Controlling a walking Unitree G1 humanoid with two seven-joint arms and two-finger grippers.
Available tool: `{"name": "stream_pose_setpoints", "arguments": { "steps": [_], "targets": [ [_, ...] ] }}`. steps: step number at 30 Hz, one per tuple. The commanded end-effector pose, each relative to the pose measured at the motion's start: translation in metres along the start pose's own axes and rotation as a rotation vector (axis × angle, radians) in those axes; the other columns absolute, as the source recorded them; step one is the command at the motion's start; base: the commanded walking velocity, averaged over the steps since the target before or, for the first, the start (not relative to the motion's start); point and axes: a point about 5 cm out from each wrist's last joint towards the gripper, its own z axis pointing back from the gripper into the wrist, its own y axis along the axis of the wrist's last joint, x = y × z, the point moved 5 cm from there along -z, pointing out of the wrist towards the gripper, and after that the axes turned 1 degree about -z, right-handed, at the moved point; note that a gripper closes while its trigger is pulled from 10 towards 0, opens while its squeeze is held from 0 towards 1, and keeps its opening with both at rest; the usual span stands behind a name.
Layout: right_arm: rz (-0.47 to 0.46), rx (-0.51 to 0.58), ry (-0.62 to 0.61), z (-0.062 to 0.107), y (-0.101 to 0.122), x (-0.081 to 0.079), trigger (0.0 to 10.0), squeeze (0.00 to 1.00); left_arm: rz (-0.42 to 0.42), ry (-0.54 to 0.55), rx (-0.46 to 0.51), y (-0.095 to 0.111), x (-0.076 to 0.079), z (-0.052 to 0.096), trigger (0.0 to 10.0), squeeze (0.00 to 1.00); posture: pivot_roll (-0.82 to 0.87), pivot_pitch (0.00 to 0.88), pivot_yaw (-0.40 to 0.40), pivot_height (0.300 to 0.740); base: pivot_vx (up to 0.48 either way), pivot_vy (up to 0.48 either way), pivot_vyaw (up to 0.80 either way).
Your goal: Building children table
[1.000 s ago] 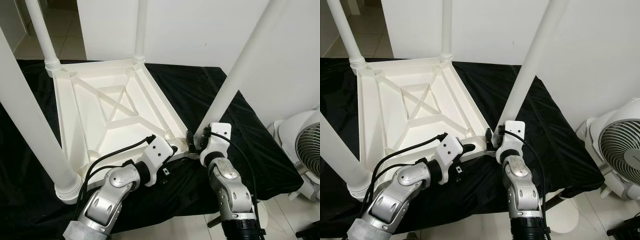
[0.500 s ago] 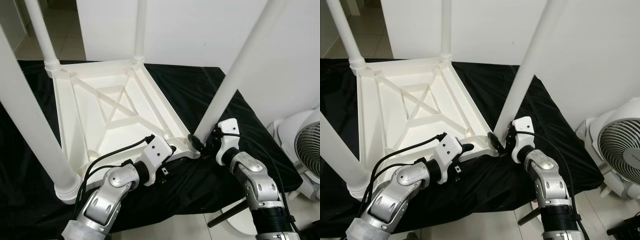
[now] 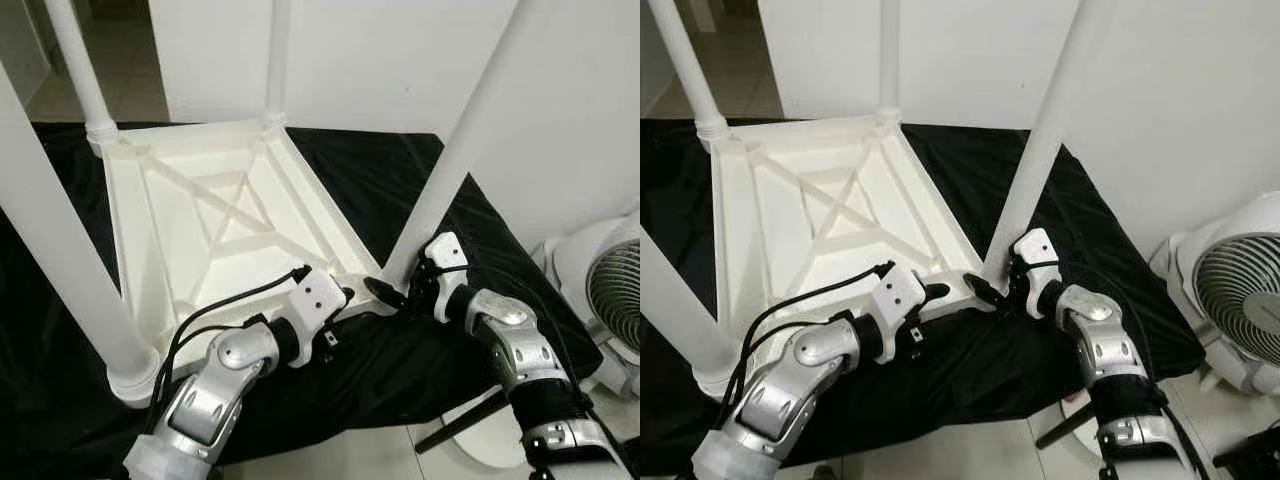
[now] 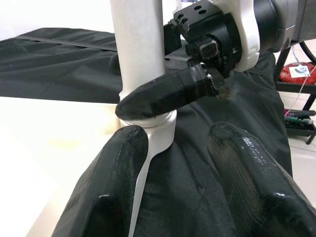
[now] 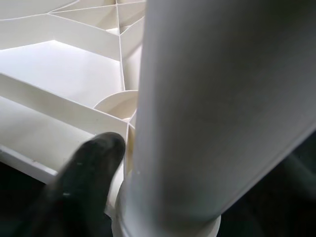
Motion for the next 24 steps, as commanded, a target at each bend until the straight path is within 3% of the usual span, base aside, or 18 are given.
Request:
{"name": "stream_pose_setpoints", "arguments": {
  "steps": [1,2,13,14,19,24],
  "targets": [
    [0.013,-0.023,0.044,-0.004,-0.006,-0.005,0.5,0.0,0.013,0.009,-0.006,-0.002,-0.002,-0.001,10.0,0.0,0.11,0.0,-0.094,0.74,0.0,0.0,0.0],
    [0.009,-0.031,0.055,-0.004,-0.009,-0.007,0.0,0.0,0.013,0.012,-0.006,-0.002,-0.002,-0.001,10.0,0.0,0.12,0.0,-0.097,0.74,0.0,0.0,0.0],
    [-0.011,-0.022,0.086,-0.003,-0.017,-0.01,0.0,0.0,0.02,0.018,-0.008,-0.002,-0.002,0.001,10.0,0.0,0.11,0.0,-0.095,0.74,0.0,0.0,0.0],
    [-0.006,-0.012,0.059,-0.001,-0.017,-0.009,10.0,0.0,0.021,0.012,-0.008,-0.002,-0.001,0.0,10.0,0.0,0.1,0.0,-0.094,0.74,0.0,0.0,0.0],
    [-0.026,0.003,0.017,0.0,-0.016,-0.007,10.0,0.0,0.023,0.006,-0.008,-0.002,0.0,-0.001,10.0,0.0,0.09,0.0,-0.094,0.74,0.0,0.0,0.0],
    [-0.059,0.012,-0.144,0.002,-0.015,-0.003,10.0,0.0,0.029,0.001,-0.009,-0.003,0.003,-0.001,10.0,0.0,0.09,0.0,-0.099,0.74,0.0,0.0,0.0]
  ]
}}
